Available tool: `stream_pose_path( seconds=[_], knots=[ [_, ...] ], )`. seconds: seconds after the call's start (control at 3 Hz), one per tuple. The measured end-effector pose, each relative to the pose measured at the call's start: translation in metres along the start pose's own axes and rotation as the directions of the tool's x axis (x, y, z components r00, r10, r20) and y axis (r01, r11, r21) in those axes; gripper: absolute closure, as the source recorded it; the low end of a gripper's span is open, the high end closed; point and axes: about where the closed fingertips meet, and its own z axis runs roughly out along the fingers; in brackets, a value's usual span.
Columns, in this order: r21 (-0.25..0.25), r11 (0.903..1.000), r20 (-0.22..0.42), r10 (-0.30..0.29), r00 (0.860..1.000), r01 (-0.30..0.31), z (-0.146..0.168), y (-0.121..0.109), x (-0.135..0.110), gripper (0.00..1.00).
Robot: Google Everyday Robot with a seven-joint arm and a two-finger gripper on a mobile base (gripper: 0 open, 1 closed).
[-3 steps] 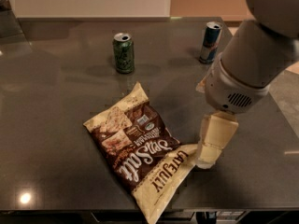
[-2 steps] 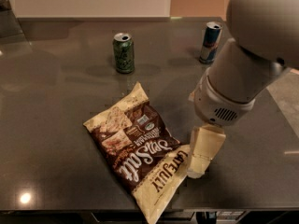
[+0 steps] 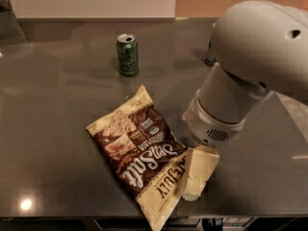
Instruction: Move brown chip bag near redbull can
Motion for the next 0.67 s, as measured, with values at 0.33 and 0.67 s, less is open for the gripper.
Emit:
stream_pose_path(
  seconds=[0.33, 0.67],
  knots=[
    [-0.012, 0.9999, -0.009, -0.002, 1.0, 0.002, 0.0097, 0.001, -0.0018, 0.18],
    [-0.001, 1.0, -0.004, 0.004, 1.0, -0.004, 0.005, -0.0011, -0.0027, 0.41]
  ],
)
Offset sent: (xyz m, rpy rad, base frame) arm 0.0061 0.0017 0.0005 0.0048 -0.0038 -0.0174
